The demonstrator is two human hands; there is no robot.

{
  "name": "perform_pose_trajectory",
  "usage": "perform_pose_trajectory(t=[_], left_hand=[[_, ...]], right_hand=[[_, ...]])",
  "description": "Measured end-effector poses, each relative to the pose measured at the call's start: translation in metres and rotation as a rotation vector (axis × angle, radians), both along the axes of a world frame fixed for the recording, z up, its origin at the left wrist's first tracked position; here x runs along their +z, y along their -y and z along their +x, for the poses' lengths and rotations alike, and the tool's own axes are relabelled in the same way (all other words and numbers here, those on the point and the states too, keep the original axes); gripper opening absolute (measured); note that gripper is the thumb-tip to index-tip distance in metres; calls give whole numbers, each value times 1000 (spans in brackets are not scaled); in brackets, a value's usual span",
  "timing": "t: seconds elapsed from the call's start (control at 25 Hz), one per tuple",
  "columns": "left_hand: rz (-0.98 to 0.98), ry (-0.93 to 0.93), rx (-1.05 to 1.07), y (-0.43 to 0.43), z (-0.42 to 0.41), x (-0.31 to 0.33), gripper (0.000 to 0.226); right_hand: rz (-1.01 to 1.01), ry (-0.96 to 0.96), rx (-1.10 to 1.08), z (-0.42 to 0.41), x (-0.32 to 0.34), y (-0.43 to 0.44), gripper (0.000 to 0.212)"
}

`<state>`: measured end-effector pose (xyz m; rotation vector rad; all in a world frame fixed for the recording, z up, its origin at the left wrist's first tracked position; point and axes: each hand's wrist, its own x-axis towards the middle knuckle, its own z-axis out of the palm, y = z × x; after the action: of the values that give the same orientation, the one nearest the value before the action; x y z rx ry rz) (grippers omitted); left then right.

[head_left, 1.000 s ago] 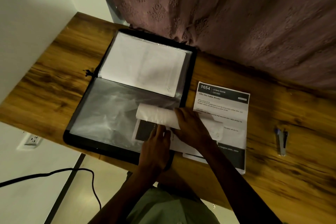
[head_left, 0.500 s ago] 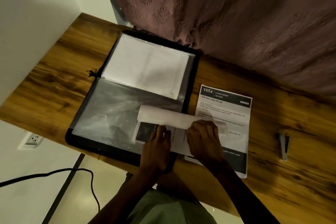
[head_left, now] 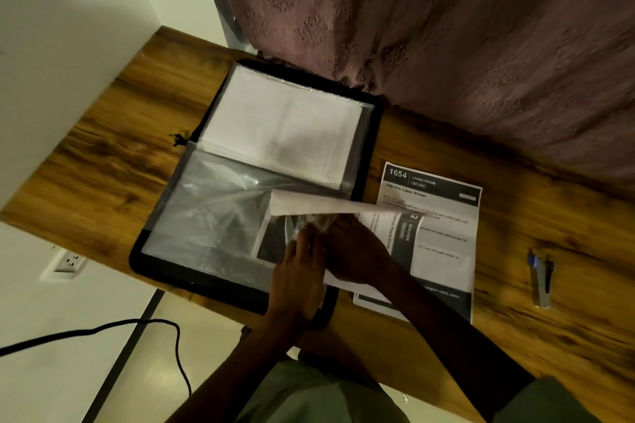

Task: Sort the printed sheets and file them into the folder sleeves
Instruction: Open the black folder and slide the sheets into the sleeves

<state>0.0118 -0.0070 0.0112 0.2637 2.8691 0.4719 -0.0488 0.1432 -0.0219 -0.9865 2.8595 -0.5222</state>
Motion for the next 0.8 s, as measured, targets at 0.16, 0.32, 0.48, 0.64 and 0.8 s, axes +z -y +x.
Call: perform_pose_trajectory(t=[0.16, 0.32, 0.48, 0.64, 0.8], left_hand=[[15, -50, -59, -1, 4, -7, 47], [47, -80, -66, -3, 6, -22, 48], [140, -125, -43, -5, 2, -33, 48], [63, -241, -133, -1, 3, -18, 66], [90, -251, -113, 6, -1, -2, 61]], right_hand=[[184, 29, 77, -24, 3, 5, 66], [215, 28, 34, -31, 11, 19, 88], [251, -55, 22, -32, 2, 20, 85], [342, -42, 46, -38, -14, 19, 80], [329, -58, 62, -21, -18, 24, 82]])
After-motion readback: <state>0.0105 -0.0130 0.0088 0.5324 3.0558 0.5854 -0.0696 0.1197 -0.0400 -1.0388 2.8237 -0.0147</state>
